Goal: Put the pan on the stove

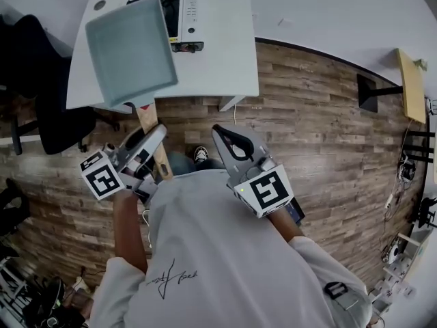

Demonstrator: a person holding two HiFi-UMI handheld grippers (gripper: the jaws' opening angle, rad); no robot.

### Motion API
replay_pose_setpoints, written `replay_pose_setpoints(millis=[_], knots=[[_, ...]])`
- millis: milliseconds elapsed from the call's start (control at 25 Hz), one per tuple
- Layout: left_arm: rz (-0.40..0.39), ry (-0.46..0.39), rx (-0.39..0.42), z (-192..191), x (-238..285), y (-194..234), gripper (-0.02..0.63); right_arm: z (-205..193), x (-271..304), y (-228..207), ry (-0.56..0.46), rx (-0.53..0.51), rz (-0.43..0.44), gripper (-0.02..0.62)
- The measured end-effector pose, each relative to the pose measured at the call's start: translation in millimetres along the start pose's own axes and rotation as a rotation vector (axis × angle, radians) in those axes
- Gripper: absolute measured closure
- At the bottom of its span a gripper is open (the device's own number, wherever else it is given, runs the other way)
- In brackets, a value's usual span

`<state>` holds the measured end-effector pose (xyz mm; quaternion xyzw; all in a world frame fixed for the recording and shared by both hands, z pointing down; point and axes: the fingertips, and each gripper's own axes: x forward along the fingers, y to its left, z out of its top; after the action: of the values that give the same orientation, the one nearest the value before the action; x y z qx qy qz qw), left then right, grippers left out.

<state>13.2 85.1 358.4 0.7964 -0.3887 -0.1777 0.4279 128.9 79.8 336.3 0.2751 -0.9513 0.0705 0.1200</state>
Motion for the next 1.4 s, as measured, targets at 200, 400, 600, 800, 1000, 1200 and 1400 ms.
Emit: replay_pose_setpoints(millis=[200,400,600,800,1000,1200,1400], knots=[[-0.001,0.019,-0.016,17,23,18,0.411,-3,25,-22,0.062,-0.015,-0.003,0.597],[-0.016,0.045,-0.011,39,39,38,0.411,7,54,-42,0.056,0.005,-0.031,0.597],[-0.055,0.068,-0.027,67,49,57,0.411,23,87,-50,0.058,-0.043,-0.068,0.597],[-0.09,0.107,-0.027,102,58,75,0.411,45,124,-58,0.044,-0.059,-0.119,0.597],[-0.116,0.158,-0.007,132,60,91,0.411,59,157,-60,0.039,-0.05,-0.175,0.597],[-0.144,0.19,-0.036,154,71,117,0.411,60,182,-71,0.05,-0.034,-0.245,0.597],[-0.147,0.229,-0.06,163,79,135,0.411,53,185,-75,0.077,-0.001,-0.295,0.597]])
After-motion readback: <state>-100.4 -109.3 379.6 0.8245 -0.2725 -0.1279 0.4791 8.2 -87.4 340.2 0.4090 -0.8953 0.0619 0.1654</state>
